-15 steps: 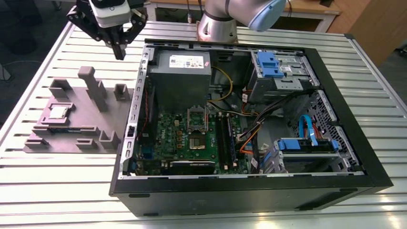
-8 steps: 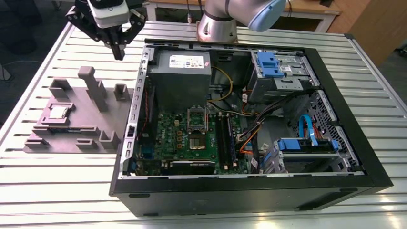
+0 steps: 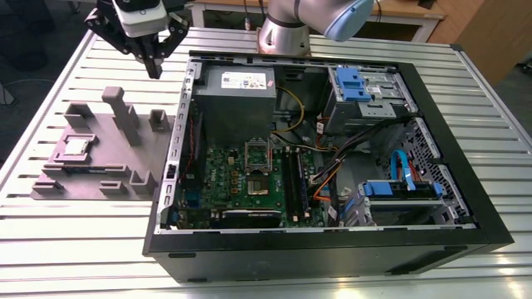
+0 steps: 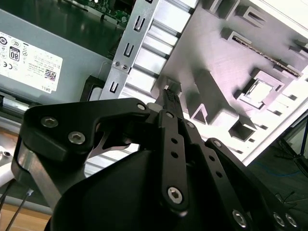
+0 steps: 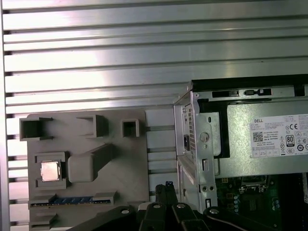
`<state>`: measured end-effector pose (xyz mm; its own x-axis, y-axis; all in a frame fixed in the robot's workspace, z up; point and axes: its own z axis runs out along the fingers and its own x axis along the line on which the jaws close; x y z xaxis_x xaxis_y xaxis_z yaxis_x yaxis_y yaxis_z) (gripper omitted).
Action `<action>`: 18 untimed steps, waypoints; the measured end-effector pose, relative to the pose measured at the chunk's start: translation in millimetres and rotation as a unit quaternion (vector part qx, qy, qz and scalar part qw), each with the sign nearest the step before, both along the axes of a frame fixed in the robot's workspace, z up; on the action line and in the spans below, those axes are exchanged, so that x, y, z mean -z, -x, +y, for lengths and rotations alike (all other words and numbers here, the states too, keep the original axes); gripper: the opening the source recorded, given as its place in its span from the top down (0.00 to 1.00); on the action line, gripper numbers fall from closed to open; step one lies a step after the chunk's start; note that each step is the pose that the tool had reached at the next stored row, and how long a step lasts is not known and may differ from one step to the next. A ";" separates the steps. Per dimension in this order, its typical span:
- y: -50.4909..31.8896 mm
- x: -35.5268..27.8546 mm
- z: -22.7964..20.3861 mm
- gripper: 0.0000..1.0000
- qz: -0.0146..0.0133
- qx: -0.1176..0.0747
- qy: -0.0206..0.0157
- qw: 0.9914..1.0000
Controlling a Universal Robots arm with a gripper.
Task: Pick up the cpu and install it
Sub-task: 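Reach for the cpu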
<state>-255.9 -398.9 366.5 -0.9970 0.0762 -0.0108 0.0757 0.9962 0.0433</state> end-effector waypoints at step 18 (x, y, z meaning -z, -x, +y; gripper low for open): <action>5.4 1.4 0.0 0.90 0.000 0.000 0.000 1.000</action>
<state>-261.3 -398.9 365.1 -0.9970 0.0762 -0.0108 0.0757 0.9962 0.0434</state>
